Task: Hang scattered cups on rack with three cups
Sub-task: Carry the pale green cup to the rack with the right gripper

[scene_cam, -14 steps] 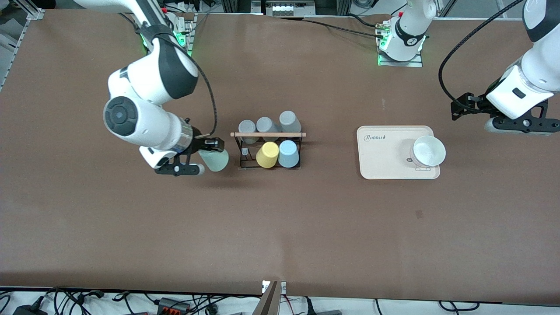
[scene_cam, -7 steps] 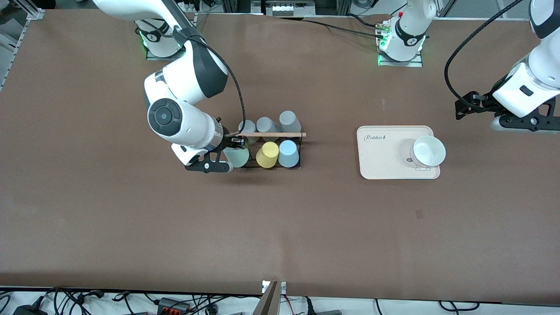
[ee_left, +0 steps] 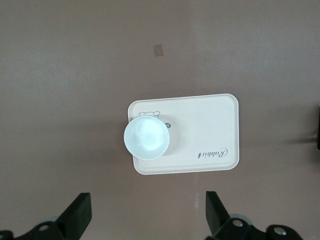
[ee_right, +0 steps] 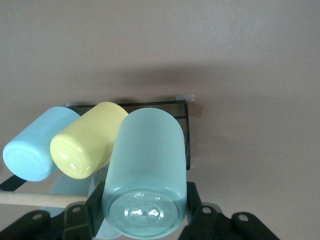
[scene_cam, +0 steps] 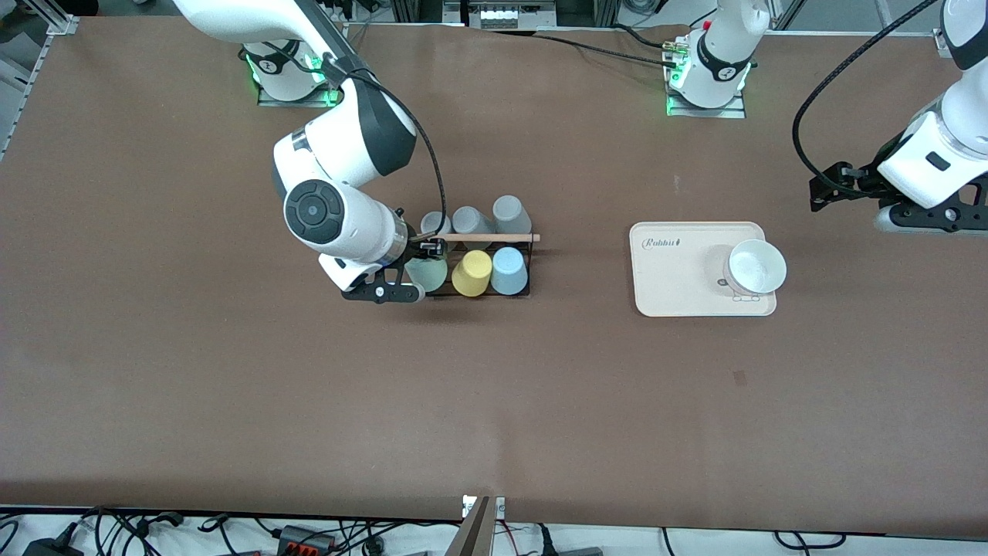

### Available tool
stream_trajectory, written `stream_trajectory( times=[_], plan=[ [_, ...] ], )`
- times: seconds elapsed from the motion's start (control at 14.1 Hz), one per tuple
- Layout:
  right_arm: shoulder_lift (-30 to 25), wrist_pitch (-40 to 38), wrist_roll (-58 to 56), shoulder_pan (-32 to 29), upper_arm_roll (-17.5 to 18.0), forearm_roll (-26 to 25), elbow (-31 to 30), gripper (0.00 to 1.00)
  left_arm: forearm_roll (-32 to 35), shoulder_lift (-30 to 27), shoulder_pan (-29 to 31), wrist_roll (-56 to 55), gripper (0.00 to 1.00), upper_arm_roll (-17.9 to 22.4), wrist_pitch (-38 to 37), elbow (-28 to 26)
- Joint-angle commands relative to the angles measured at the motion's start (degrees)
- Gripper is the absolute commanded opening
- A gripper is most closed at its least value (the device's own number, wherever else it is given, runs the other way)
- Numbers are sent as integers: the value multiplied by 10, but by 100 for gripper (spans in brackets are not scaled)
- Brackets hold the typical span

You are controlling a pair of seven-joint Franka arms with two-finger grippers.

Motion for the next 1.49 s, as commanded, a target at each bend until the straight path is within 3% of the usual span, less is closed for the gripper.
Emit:
stream_trajectory(
  times=[0.0,0.36,0.43,0.5,0.57,1.0,1.21,1.42],
  plan=[
    [18,-4,11,10,-4,2,18,15,-6,-4,-5,11,100,8,-12,6],
    [36,-4,5,12,-4,-18,18,16,-7,-4,-5,5,100,8,-13,8],
    [39,-4,7,13,-4,-23,18,24,-6,-4,-6,5,100,8,-14,8],
    [43,-4,8,13,-4,-23,18,58,-7,-4,-6,6,100,8,-14,8],
    [43,-2,12,13,-4,-23,18,100,-7,-4,-6,6,100,8,-13,9],
    [23,-18,5,2,-10,-24,61,100,-7,-4,-6,9,100,8,-13,9],
    [-12,-29,-2,-8,-34,-26,68,100,-7,-4,-6,9,100,8,-13,9],
    [-55,-30,-17,-20,-63,-76,68,100,-6,-4,-6,9,100,8,-12,9]
  ],
)
